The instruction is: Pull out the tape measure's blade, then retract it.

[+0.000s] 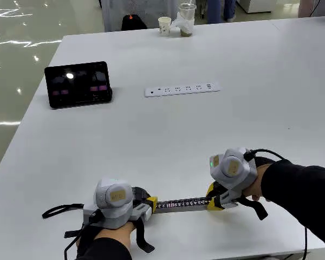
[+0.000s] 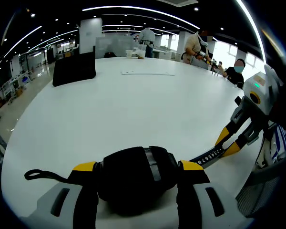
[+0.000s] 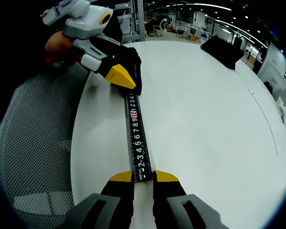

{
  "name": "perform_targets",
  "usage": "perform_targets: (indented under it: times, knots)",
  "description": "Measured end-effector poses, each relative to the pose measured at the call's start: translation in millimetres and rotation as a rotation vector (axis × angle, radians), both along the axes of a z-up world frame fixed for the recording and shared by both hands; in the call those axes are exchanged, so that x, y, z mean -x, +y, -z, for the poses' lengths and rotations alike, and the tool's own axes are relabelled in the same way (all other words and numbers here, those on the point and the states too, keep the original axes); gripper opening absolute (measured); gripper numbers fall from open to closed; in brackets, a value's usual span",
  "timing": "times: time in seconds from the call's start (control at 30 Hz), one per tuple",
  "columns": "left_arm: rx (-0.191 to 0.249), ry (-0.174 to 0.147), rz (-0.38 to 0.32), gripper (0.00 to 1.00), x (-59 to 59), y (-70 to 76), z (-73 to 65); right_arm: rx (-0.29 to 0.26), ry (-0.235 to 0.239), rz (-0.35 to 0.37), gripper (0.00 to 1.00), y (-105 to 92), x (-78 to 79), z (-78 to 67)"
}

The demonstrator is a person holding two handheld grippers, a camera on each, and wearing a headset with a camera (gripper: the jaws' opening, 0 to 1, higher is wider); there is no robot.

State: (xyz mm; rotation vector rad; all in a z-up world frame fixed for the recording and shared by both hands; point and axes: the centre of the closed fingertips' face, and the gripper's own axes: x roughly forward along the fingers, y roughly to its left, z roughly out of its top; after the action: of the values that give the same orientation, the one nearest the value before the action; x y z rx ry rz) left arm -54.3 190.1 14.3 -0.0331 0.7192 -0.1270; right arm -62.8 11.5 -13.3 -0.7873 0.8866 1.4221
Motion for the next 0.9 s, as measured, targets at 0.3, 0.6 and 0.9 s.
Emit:
perform_targets:
  times: [0.3,0.6,0.9]
  knots:
    - [0.000,-0.001,0.003,0.62,0.8,-0.4,-0.1,0.000,0.002,-0.001,0.12,3.0,1.1,0.4]
    - [0.001,-0.001,0.006,0.62,1.1,-1.3,-1.3,-0.010,0.004,0.006,0.12,5.6,0.3,0.8]
    - [0.002,0.003,0.008,0.62,1.3,-2.4,-1.6,-0.015,0.016,0.005,0.12,10.0,-0.6,0.7]
